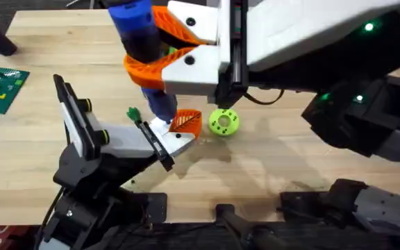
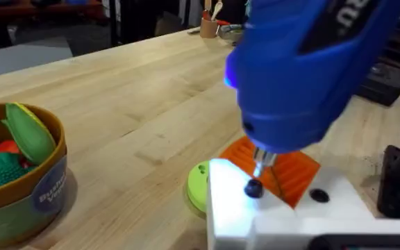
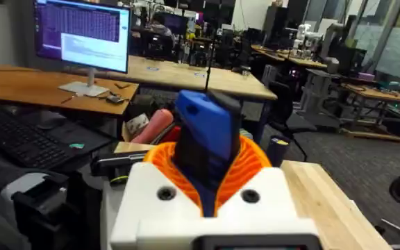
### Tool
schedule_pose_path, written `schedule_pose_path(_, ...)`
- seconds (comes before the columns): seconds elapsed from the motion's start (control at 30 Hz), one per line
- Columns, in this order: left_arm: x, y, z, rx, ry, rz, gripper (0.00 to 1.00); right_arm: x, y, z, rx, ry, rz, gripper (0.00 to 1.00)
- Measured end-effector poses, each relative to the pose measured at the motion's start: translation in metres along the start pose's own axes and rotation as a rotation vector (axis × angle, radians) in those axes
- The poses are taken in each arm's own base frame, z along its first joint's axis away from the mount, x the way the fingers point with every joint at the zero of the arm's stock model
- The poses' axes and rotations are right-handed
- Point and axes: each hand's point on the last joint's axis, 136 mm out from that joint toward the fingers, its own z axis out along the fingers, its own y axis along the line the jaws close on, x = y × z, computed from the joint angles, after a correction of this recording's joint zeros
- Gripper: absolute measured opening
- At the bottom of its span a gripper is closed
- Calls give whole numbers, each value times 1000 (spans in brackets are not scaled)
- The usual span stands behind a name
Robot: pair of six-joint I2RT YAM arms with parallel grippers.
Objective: Pick up the gripper from the table and insert it into the empty holder that is missing its gripper. Then pick up a screw, insert it into the mounting hole, and use the screwdriver to tighten it. Finally, clean up the table by picking up the vegetable and placing it into the bucket.
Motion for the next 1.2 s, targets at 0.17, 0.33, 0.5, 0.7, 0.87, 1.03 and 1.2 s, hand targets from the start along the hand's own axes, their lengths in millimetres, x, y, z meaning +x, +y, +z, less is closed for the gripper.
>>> schedule_pose_path(0.17, 0, 0, 0, 0, 0, 0, 9, 5, -1, 2, -1, 8, 7, 71)
schedule_pose_path(0.33, 0, 0, 0, 0, 0, 0, 9, 6, 0, 3, -3, 8, 7, 71)
schedule_pose_path(0.5, 0, 0, 0, 0, 0, -1, 9, 8, 1, 3, -7, 18, 16, 71)
schedule_pose_path(0.7, 0, 0, 0, 0, 0, 0, 9, 8, 1, 3, -8, 18, 17, 71)
schedule_pose_path(0.87, 0, 0, 0, 0, 0, 0, 9, 8, 1, 4, -8, 15, 20, 71)
schedule_pose_path(1.03, 0, 0, 0, 0, 1, -2, 9, 13, 1, 3, -3, 34, 37, 71)
schedule_pose_path(1.2, 1, 0, 0, 0, 2, -3, 9, 14, 0, 4, -3, 40, 42, 71)
